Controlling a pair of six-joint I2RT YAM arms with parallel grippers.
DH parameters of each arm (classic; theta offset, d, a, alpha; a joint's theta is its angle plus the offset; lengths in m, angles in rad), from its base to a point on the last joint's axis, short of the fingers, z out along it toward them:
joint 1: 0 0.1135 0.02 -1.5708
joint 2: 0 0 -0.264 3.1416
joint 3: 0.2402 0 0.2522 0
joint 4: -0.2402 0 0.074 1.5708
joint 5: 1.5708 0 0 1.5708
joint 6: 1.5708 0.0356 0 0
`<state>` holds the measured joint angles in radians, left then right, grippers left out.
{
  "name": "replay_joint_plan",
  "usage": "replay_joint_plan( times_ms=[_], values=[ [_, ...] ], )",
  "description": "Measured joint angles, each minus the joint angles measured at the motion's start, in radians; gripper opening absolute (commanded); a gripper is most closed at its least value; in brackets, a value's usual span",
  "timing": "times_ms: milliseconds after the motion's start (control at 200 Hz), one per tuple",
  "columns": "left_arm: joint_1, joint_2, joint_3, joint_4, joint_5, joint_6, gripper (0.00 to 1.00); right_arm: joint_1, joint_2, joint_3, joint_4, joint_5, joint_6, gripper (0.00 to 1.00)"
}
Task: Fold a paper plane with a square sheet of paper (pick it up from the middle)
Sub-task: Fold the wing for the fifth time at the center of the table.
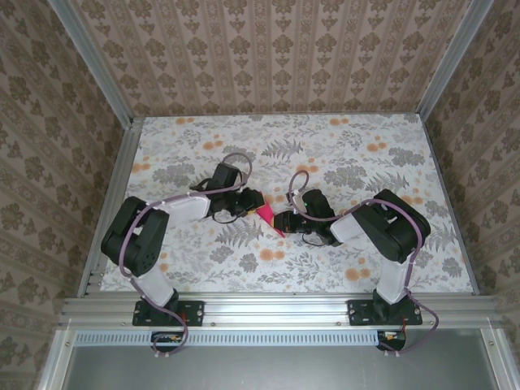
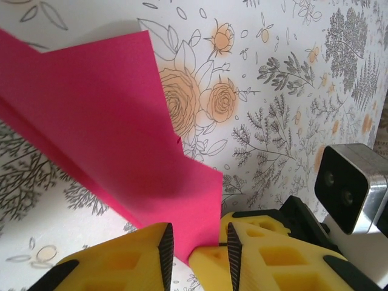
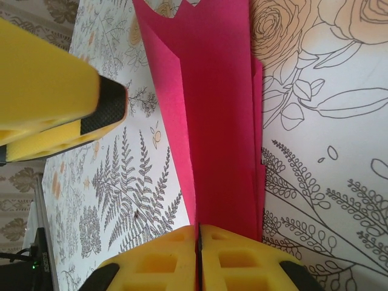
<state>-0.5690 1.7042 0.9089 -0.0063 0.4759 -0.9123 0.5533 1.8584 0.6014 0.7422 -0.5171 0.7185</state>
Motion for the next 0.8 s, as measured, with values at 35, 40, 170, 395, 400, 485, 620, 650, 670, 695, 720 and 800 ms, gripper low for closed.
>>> replay_joint_plan(
  times_ms=[35, 40, 170, 395, 400, 485, 620, 650, 670, 695, 720, 800],
  values=[
    [0.0, 0.01, 0.005, 0.001, 0.0, 0.001, 0.31, -0.001, 0.001, -0.001, 0.003, -0.002, 0.001, 0.11],
    [0.0, 0.01, 0.006, 0.001, 0.0, 0.001, 0.31, -0.001, 0.001, -0.001, 0.003, -0.002, 0.002, 0.11],
    [0.0, 0.036, 0.016, 0.002, 0.0, 0.002, 0.3, -0.007, 0.001, -0.001, 0.003, -0.011, 0.012, 0.12],
    [0.0, 0.063, 0.026, 0.0, 0.0, 0.01, 0.3, -0.012, 0.007, -0.001, 0.011, -0.023, 0.019, 0.12],
    [0.0, 0.063, 0.026, 0.0, 0.0, 0.01, 0.3, -0.012, 0.007, -0.001, 0.011, -0.023, 0.019, 0.12],
    [0.0, 0.068, 0.032, 0.0, 0.002, 0.011, 0.29, -0.014, 0.01, -0.001, 0.012, -0.031, 0.019, 0.12],
    [0.0, 0.071, 0.035, 0.0, 0.003, 0.016, 0.29, -0.016, 0.014, 0.002, 0.016, -0.042, 0.02, 0.14],
    [0.0, 0.073, 0.037, 0.0, 0.003, 0.016, 0.29, -0.017, 0.014, 0.002, 0.016, -0.045, 0.022, 0.14],
    [0.0, 0.075, 0.037, 0.0, 0.003, 0.017, 0.29, -0.017, 0.014, 0.002, 0.016, -0.045, 0.022, 0.14],
    [0.0, 0.077, 0.039, 0.0, 0.003, 0.017, 0.29, -0.017, 0.014, 0.002, 0.016, -0.046, 0.022, 0.14],
    [0.0, 0.08, 0.04, 0.0, 0.003, 0.016, 0.28, -0.017, 0.014, 0.003, 0.015, -0.048, 0.022, 0.15],
    [0.0, 0.085, 0.041, -0.002, 0.002, 0.017, 0.28, -0.017, 0.014, 0.006, 0.011, -0.053, 0.022, 0.16]
  ],
)
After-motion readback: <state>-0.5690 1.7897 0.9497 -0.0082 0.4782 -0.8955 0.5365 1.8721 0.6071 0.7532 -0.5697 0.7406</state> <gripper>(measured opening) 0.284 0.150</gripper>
